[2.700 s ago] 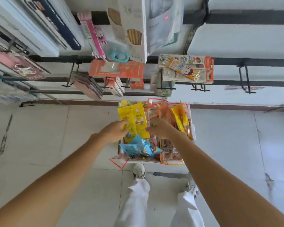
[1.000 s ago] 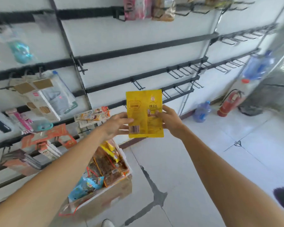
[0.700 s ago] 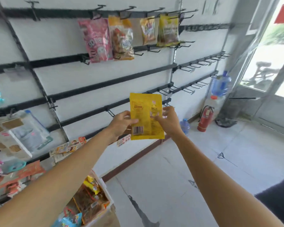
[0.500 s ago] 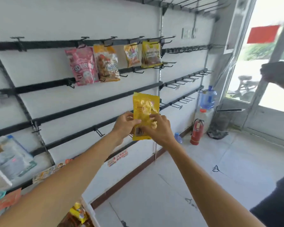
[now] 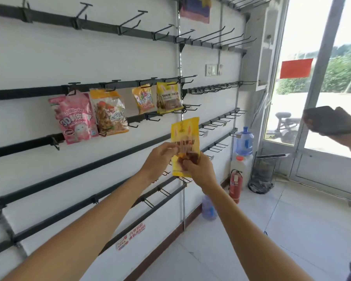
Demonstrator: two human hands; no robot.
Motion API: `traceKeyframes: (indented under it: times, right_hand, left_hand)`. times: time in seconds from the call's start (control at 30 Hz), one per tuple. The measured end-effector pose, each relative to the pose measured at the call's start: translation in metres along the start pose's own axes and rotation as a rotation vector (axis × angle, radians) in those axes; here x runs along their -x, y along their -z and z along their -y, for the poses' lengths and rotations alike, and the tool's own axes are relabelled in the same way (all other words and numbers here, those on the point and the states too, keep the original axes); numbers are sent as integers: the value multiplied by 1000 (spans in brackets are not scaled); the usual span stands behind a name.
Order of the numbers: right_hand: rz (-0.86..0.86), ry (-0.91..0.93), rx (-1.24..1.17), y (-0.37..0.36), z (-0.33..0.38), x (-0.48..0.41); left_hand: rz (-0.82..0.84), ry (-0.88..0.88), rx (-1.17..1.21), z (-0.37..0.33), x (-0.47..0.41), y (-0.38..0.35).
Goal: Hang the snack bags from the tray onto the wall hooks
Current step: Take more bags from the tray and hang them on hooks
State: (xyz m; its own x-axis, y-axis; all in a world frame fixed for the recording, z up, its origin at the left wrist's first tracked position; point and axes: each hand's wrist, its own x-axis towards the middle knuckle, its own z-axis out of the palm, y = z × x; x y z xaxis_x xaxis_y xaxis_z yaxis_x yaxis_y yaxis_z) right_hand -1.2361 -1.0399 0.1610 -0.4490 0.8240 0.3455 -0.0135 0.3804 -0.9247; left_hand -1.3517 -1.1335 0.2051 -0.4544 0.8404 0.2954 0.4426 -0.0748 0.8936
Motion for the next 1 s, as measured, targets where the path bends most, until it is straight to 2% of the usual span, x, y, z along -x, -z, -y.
traceKeyframes:
  times: [0.1, 0.2, 0.33, 0.47, 0.63, 0.73, 1.0]
  right_hand:
    - [60, -111, -255, 7, -2, -21]
    - [157, -169, -432, 14, -2, -45]
    - [231, -164, -305, 23, -5, -74]
    - [186, -165, -155, 24, -13, -100]
    - [10, -142, -273, 27, -12, -137]
    - [-24, -88, -314, 31, -11, -163]
    - [62, -17, -369, 53, -21, -229]
  left_hand:
    - [-22, 73, -9, 20, -31, 7]
    - [35, 186, 139, 35, -60, 16]
    - [79, 140, 350, 41, -93, 19]
    - [106, 100, 338, 47, -123, 19]
    - [180, 74, 278, 54, -152, 13]
    - [213, 58, 214, 55, -169, 8]
    - [36, 10, 205, 36, -223, -15]
